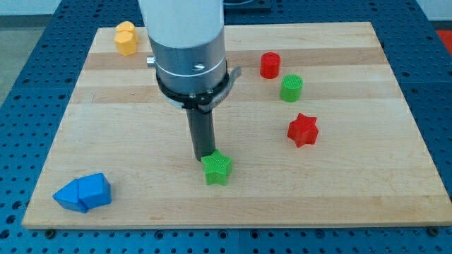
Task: Move your arm closer to the green circle
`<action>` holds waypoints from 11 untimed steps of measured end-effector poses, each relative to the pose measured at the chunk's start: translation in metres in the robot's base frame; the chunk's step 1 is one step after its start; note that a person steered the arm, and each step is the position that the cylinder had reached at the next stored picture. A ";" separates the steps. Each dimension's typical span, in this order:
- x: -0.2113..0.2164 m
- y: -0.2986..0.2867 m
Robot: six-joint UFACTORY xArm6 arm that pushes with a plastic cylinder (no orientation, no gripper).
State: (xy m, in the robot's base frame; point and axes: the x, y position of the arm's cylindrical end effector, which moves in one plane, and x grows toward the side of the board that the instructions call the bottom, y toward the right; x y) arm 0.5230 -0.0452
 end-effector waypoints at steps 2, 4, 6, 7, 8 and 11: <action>0.015 0.019; 0.016 0.031; 0.016 0.076; 0.016 0.129; 0.009 0.187; -0.145 0.219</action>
